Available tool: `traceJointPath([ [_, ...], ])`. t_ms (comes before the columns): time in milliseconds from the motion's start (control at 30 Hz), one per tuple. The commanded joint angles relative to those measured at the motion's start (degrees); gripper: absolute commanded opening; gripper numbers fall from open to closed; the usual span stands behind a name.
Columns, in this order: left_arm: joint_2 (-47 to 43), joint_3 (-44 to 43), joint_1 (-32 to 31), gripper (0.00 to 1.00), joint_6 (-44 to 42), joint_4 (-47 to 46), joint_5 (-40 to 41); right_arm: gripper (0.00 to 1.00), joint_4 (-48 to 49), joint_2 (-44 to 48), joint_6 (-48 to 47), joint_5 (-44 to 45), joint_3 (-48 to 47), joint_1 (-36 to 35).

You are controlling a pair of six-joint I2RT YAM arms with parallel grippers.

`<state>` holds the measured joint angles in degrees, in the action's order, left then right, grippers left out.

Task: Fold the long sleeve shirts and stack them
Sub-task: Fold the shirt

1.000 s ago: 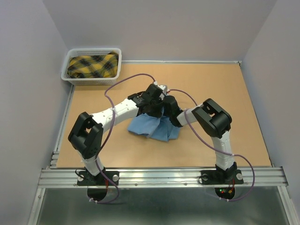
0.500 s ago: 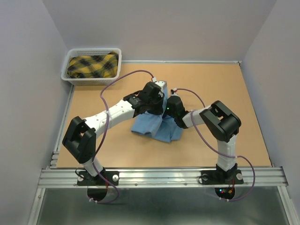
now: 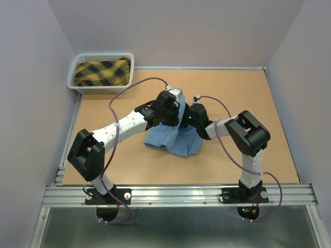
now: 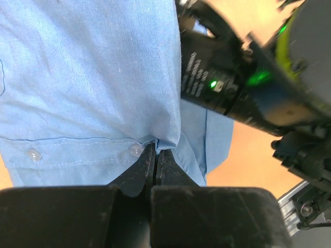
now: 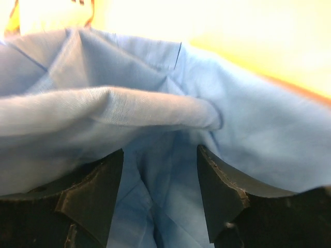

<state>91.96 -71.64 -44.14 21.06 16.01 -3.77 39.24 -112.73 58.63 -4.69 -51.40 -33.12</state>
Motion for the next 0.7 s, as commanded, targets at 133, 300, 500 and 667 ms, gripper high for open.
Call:
traceJointPath([
  [133,-2.8,-1.4,0.4,0.00,-0.8,-1.1,1.5,0.64,1.6,3.5,-0.7,1.3,1.4,3.2],
  [300,-2.8,-2.1,0.4,0.00,-1.5,-0.6,1.0,0.64,1.6,5.1,-0.6,2.0,1.9,4.8],
  [500,-0.8,-3.0,0.4,0.00,-2.8,0.5,-1.4,0.64,-2.2,9.7,-0.8,4.4,4.1,8.5],
  [667,2.0,-4.1,0.3,0.00,-2.6,1.3,-4.0,0.65,-9.9,14.8,-3.4,8.5,4.8,10.0],
])
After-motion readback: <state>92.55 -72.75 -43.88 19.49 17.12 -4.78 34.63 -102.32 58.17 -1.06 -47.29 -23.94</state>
